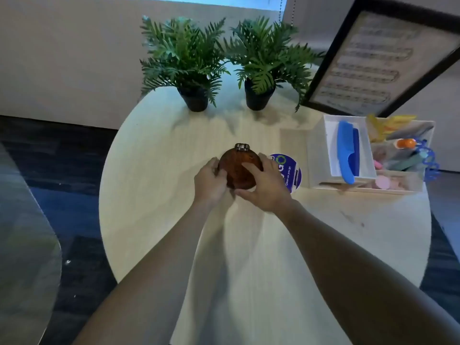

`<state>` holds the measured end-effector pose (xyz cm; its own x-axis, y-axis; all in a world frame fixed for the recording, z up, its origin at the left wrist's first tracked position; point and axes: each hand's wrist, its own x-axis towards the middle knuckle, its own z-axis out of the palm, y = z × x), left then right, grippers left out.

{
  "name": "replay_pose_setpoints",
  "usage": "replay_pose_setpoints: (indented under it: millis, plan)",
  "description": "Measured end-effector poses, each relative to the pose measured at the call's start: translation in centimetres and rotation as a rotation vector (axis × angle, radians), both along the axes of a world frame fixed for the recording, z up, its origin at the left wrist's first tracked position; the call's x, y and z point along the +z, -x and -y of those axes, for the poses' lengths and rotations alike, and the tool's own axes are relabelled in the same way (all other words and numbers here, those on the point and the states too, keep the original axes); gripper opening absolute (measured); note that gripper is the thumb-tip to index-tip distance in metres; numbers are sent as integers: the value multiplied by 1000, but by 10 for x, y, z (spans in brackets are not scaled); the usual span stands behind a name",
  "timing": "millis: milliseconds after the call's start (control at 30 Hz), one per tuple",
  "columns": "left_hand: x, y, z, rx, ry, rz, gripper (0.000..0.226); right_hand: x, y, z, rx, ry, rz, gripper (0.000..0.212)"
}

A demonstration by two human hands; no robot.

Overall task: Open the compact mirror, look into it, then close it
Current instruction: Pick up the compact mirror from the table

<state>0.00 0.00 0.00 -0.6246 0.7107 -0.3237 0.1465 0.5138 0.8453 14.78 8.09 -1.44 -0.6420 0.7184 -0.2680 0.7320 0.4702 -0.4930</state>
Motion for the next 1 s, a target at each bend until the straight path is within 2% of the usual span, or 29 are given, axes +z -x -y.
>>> replay_pose_setpoints:
  millis: [100, 433, 633, 800, 1000]
  plan:
    - [-8, 0, 2, -15, -16, -36, 16, -6, 1, 3, -14, -43, 8, 81]
    - [-11, -27, 47, -23, -20, -67, 16, -6, -33, 51, -64, 13, -7, 84]
    - [-16, -64, 101, -11, 68, -40, 12, -5, -81, 108, -14, 38, -53, 75]
    - [-14, -93, 145, -79, 108, -71, 10, -4, -115, 150, 34, 52, -22, 72]
    - [-6, -109, 161, -123, 195, -38, 13, 5, -134, 168, 50, 46, -28, 74]
